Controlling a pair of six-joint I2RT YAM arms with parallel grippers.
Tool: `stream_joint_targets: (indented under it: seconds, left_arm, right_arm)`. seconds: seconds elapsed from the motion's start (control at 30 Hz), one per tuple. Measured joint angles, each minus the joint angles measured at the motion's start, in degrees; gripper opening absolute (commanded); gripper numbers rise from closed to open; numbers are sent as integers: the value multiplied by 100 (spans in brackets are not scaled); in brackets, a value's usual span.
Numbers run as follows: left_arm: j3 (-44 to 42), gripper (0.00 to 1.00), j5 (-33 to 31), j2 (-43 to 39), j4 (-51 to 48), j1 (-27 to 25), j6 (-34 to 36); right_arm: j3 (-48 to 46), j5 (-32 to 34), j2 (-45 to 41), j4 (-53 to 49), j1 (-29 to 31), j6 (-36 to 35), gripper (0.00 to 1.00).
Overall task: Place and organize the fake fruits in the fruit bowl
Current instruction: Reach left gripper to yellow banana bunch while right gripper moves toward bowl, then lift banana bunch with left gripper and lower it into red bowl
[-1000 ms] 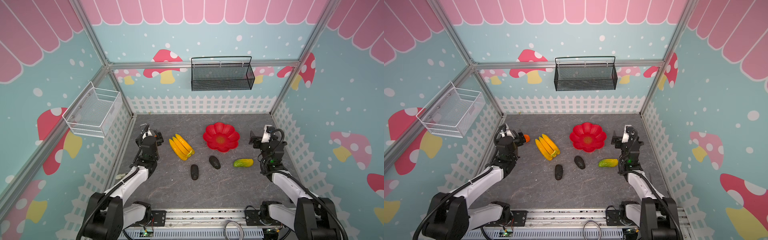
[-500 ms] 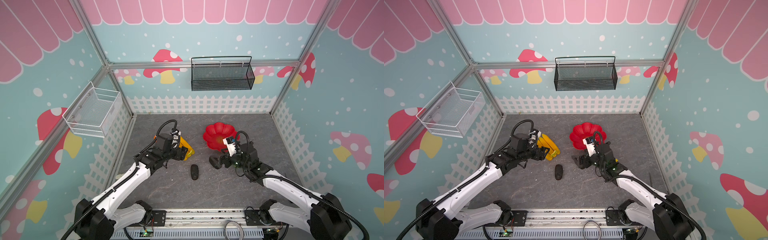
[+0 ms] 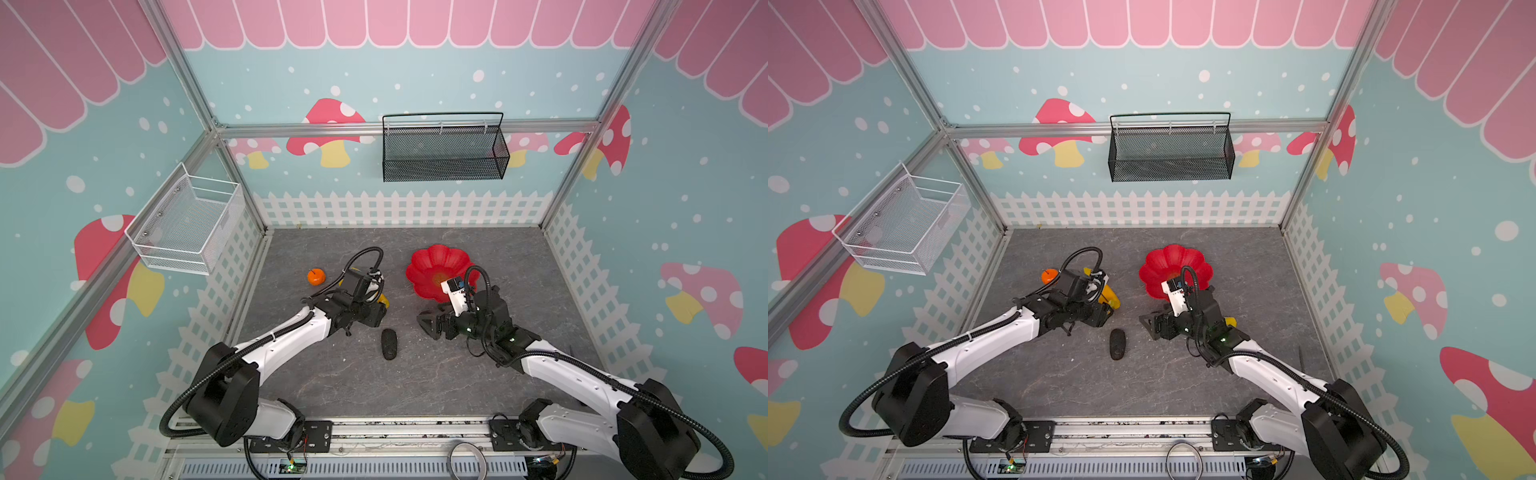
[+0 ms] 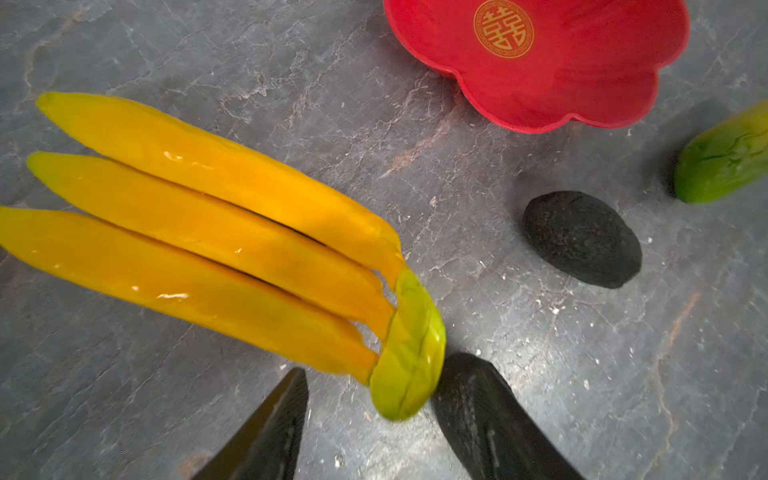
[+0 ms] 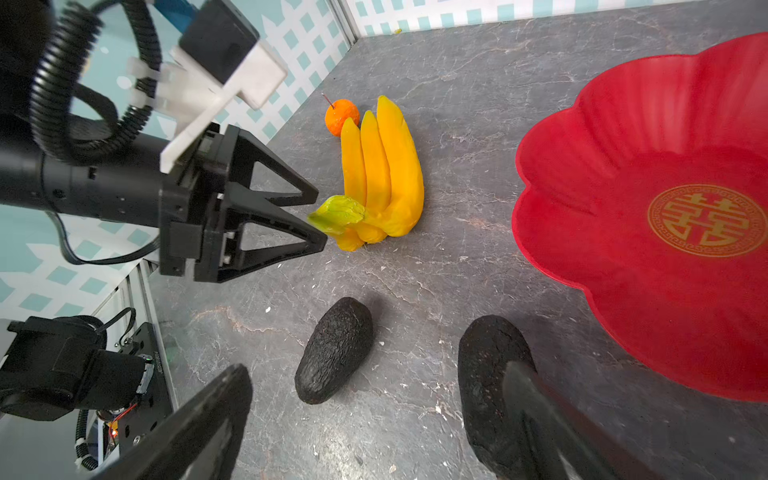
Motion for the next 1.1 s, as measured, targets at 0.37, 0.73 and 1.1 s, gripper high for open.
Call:
stream_joint_targets:
  seconds: [0.37,0.73,1.1]
  left_arm:
    - [223,36,-485,839,522,-98,-26]
    - [317,3,-678,863,739,-98,437]
    - [2306,0,-721,658,-7,-839,431]
  right_arm:
    - [0,4,11,-7,0,-24,98]
    - [0,57,4,-20,0,-111,98]
    - [-304,433,-776,-599,-1399,282,98]
